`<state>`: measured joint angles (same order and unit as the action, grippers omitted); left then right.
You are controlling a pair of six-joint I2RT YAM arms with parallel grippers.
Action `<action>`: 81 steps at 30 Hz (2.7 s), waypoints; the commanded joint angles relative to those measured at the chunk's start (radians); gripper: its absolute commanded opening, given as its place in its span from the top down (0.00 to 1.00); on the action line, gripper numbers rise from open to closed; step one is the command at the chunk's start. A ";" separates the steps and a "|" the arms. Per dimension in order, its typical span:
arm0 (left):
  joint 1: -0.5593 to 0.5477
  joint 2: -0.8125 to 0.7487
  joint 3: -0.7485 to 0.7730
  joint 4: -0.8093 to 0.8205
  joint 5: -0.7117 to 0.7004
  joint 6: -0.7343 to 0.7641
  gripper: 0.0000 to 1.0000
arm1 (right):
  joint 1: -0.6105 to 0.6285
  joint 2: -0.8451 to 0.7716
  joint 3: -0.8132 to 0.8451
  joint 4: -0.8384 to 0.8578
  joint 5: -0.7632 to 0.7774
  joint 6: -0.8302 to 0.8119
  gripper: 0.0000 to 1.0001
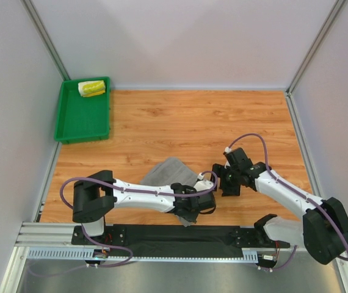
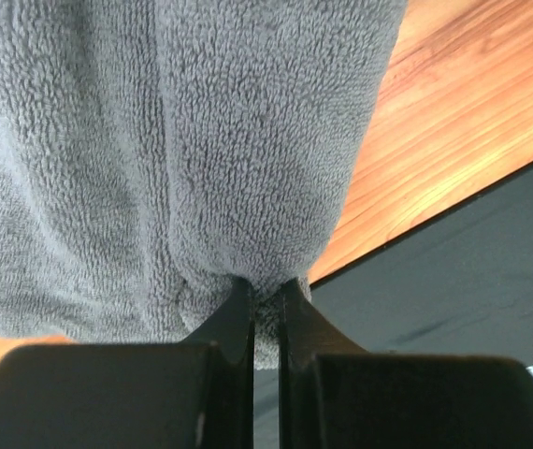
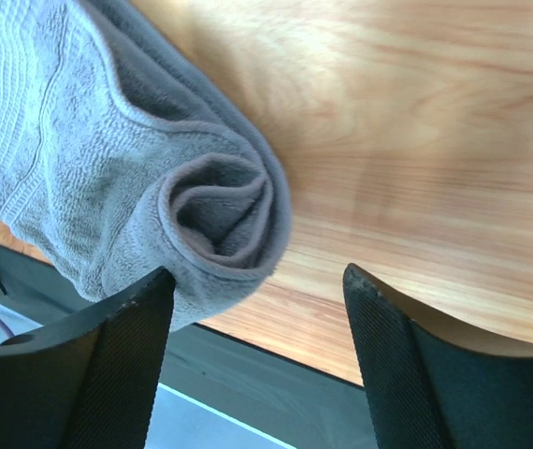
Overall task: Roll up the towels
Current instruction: Roll the towel
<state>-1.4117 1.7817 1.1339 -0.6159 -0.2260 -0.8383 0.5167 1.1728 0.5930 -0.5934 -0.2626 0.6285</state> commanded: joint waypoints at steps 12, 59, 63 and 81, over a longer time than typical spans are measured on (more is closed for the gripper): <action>0.062 -0.064 -0.115 0.168 0.356 0.001 1.00 | -0.040 -0.122 0.154 -0.167 0.100 -0.058 0.20; 0.523 -0.050 -0.434 0.791 1.036 -0.182 1.00 | -0.035 -0.076 -0.180 0.346 -0.242 0.073 0.23; 0.533 -0.031 -0.447 0.840 1.059 -0.206 1.00 | -0.029 -0.027 -0.190 0.388 -0.242 0.073 0.30; 0.470 -0.105 -0.234 0.288 0.746 0.071 0.64 | -0.017 0.021 -0.096 0.215 -0.110 0.030 0.90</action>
<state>-0.9131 1.7317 0.8047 -0.0242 0.7422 -0.9386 0.4999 1.1801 0.4442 -0.2722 -0.4591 0.7036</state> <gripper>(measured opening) 0.338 0.239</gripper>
